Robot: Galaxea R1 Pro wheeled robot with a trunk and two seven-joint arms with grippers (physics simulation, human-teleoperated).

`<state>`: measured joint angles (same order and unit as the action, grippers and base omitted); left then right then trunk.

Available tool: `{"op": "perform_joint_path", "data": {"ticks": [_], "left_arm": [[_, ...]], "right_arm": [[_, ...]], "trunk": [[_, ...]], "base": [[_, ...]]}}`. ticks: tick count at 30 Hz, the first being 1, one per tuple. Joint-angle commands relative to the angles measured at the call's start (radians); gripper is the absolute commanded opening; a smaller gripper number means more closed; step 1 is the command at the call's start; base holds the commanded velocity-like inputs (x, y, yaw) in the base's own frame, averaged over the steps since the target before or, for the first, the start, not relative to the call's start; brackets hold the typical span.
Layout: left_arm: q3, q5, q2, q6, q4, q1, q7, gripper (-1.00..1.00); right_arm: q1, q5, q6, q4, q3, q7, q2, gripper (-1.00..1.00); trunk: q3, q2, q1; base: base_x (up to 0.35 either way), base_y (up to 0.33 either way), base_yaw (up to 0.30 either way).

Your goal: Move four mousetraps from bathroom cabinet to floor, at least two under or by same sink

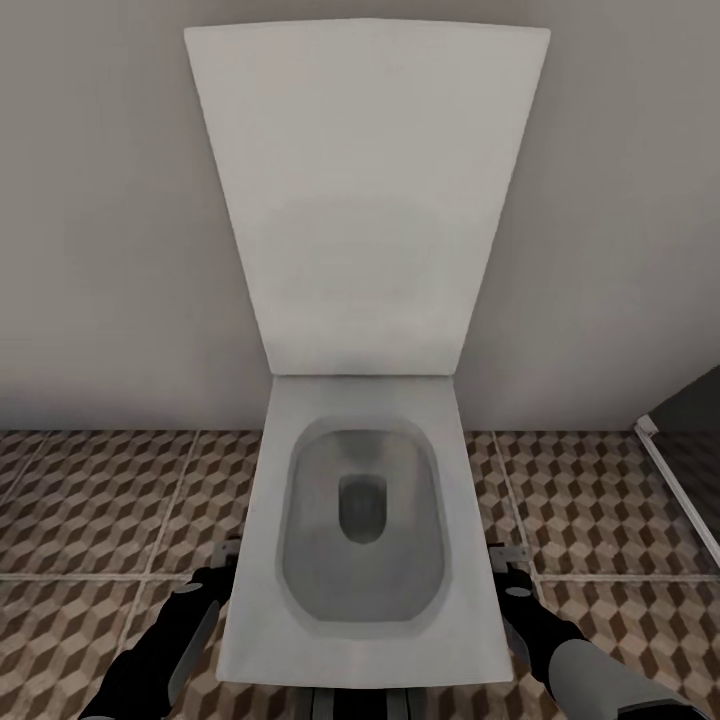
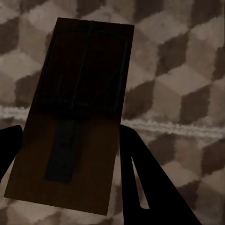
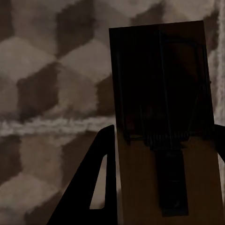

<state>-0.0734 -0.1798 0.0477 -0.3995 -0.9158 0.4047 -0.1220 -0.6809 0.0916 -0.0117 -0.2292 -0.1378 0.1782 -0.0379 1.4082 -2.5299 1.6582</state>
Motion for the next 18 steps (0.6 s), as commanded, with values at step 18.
{"op": "perform_joint_path", "data": {"ticks": [18], "left_arm": [[-0.005, -0.007, 0.0, 0.008, 0.008, 0.0, -0.008, -1.0]], "right_arm": [[0.0, 0.01, -0.004, 0.0, -0.008, 0.003, 0.0, -1.0]], "trunk": [[0.024, -0.002, 0.003]], "base": [[0.0, 0.0, 0.0]]}}
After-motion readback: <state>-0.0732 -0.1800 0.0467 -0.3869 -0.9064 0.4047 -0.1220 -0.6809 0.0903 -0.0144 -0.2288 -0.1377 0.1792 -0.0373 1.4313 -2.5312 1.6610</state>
